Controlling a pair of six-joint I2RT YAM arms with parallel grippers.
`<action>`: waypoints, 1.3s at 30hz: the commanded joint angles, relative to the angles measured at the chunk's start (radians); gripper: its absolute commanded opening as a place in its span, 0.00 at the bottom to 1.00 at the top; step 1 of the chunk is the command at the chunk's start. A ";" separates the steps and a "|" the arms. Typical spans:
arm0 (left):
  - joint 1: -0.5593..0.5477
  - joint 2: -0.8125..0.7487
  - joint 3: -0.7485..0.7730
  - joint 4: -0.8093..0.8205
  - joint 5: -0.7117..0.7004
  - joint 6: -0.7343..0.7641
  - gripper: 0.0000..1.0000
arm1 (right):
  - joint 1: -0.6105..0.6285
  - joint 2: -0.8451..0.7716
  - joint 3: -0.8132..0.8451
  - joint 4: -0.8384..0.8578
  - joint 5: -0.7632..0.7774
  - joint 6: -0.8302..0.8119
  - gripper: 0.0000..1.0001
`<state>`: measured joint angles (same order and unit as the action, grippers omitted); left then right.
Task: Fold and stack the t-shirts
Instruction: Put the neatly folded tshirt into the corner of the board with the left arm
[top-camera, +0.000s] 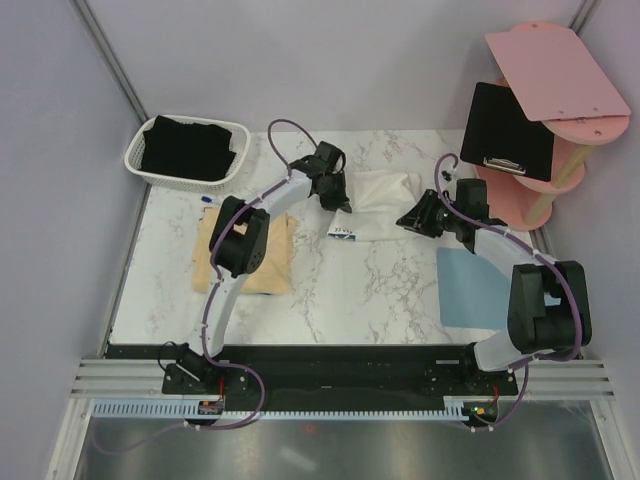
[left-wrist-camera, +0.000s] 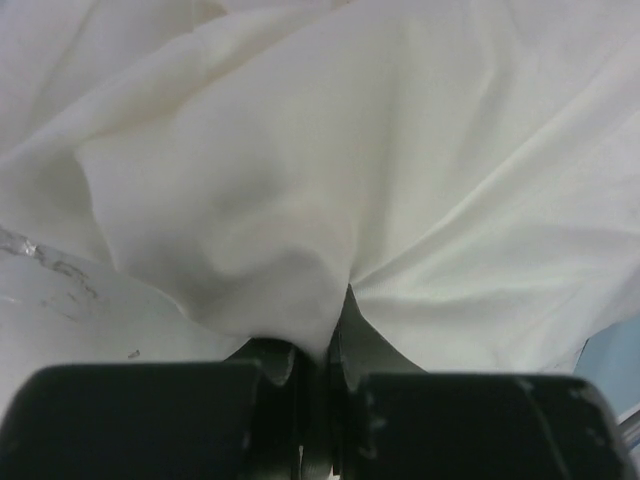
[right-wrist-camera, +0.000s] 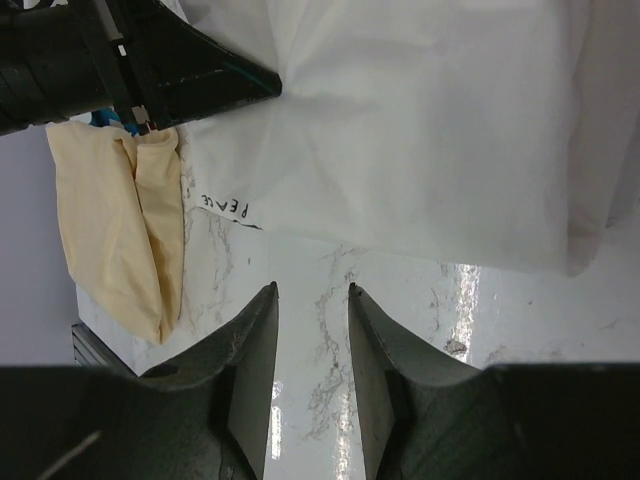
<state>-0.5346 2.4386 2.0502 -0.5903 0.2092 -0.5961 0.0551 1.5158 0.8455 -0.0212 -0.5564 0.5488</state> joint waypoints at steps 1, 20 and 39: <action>0.016 -0.110 -0.084 -0.101 -0.022 0.041 0.02 | -0.014 -0.063 -0.013 0.023 -0.048 -0.012 0.41; 0.131 -0.495 -0.051 -0.476 -0.060 0.147 0.02 | -0.015 -0.223 -0.112 0.033 0.007 -0.030 0.98; 0.327 -0.790 -0.421 -0.551 -0.056 0.277 0.02 | -0.015 -0.151 -0.200 0.141 0.001 0.010 0.98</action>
<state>-0.2501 1.7206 1.6478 -1.1084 0.1497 -0.3912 0.0425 1.3563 0.6601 0.0517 -0.5484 0.5480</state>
